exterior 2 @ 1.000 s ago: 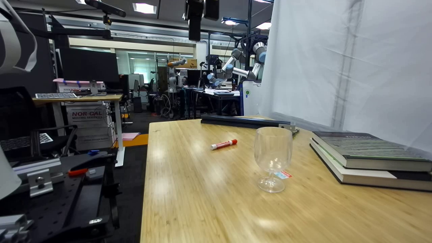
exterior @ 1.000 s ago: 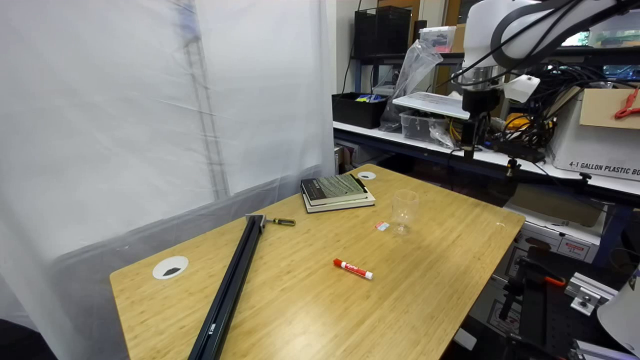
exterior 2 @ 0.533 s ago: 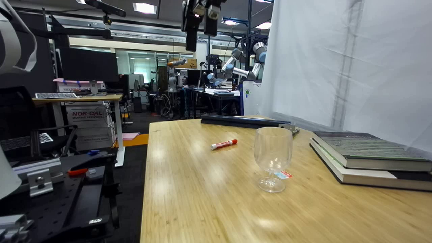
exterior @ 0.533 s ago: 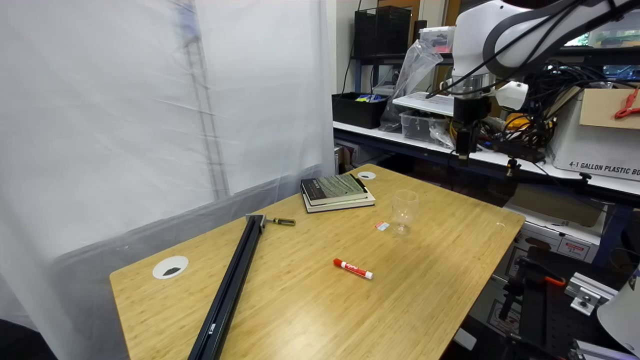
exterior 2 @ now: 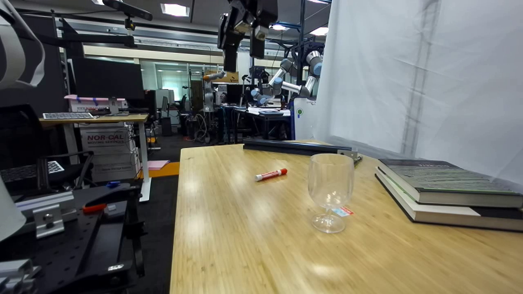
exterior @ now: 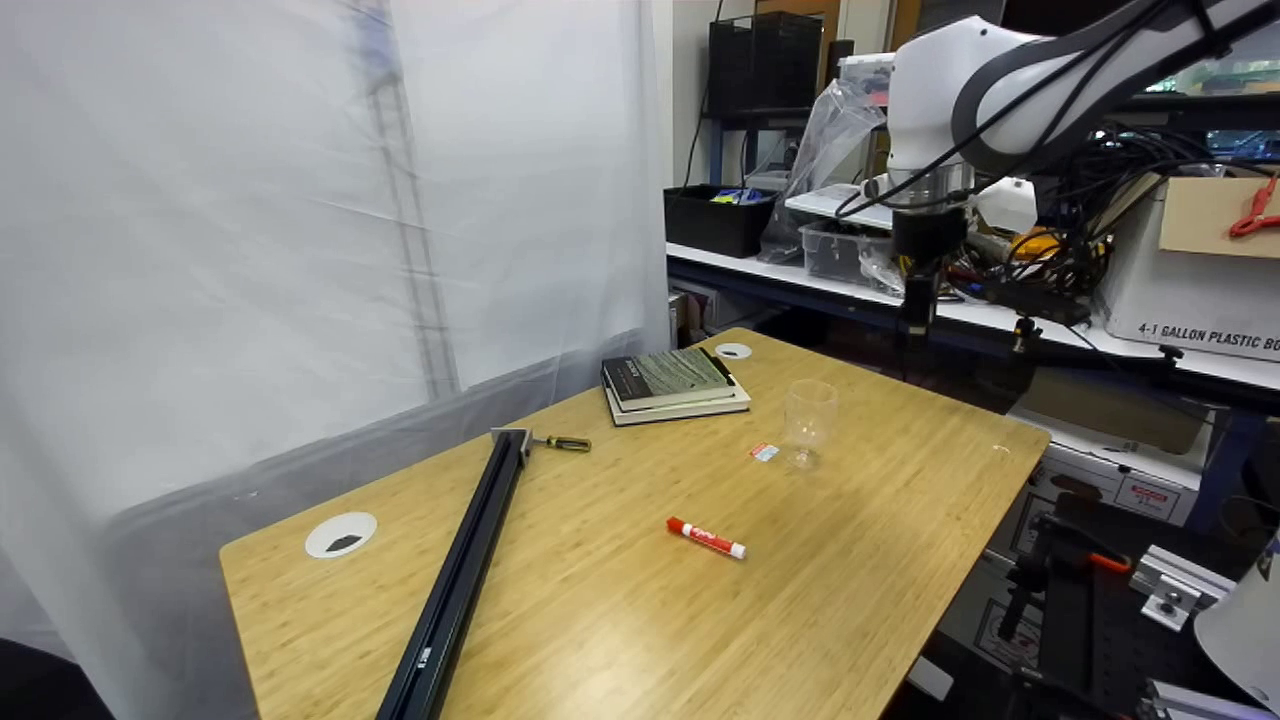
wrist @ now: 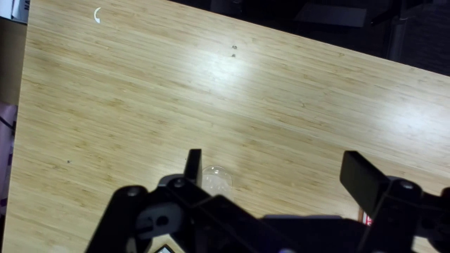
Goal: Put the marker in the glass
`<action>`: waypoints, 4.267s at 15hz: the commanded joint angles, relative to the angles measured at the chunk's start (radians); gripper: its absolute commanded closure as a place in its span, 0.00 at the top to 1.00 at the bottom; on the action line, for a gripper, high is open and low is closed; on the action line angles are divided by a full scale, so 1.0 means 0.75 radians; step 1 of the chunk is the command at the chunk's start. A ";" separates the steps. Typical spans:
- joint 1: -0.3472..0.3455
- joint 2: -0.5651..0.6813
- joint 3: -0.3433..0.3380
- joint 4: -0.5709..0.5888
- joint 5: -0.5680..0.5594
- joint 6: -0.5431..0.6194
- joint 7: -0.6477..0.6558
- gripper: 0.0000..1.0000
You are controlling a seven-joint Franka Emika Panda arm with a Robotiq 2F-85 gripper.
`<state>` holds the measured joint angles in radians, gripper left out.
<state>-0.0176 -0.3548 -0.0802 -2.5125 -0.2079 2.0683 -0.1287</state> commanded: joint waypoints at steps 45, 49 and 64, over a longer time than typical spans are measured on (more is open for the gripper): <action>0.231 1.381 0.213 1.024 0.218 0.093 0.356 1.00; 0.254 1.423 0.213 1.072 0.210 0.074 0.369 1.00; 0.275 1.521 0.197 1.128 0.184 0.082 0.348 1.00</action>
<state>0.1767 0.7693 0.0784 -1.6960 -0.0661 2.1577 0.1387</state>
